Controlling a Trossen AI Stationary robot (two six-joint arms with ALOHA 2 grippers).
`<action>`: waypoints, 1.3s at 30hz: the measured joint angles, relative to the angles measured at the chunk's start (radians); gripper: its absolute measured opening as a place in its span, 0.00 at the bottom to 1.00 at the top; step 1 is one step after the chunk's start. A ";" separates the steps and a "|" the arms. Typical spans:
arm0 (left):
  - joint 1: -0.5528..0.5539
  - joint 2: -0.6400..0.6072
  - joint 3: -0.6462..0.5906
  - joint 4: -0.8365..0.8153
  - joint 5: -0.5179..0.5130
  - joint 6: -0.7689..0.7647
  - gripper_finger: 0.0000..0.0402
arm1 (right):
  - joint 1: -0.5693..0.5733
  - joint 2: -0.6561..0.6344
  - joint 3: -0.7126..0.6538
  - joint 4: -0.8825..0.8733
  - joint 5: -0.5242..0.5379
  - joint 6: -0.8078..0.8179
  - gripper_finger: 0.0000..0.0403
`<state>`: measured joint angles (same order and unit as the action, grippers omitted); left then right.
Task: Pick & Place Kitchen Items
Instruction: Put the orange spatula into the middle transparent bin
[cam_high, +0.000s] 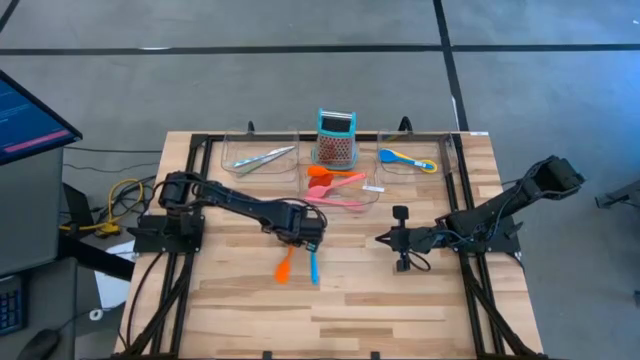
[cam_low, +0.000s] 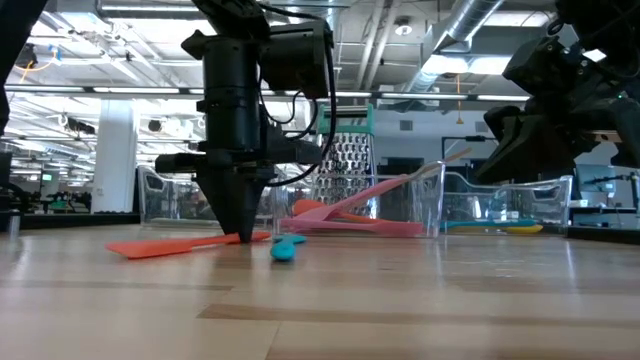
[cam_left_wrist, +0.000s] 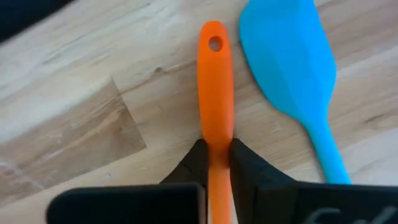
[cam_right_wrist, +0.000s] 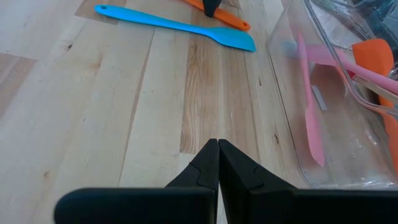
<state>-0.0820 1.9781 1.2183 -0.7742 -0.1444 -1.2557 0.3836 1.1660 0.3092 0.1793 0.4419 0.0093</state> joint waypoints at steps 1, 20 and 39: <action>-0.003 0.000 0.000 0.000 -0.009 0.017 0.02 | 0.000 0.000 0.000 0.000 0.000 0.000 0.00; -0.058 -0.281 -0.007 0.000 -0.266 0.108 0.01 | 0.000 0.000 0.000 0.000 0.000 0.000 0.00; 0.020 -0.419 -0.005 0.545 -0.514 0.792 0.00 | 0.000 0.000 0.000 0.001 0.000 0.015 0.00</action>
<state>-0.0622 1.5593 1.2137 -0.2288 -0.6586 -0.4641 0.3832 1.1660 0.3092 0.1803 0.4423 0.0242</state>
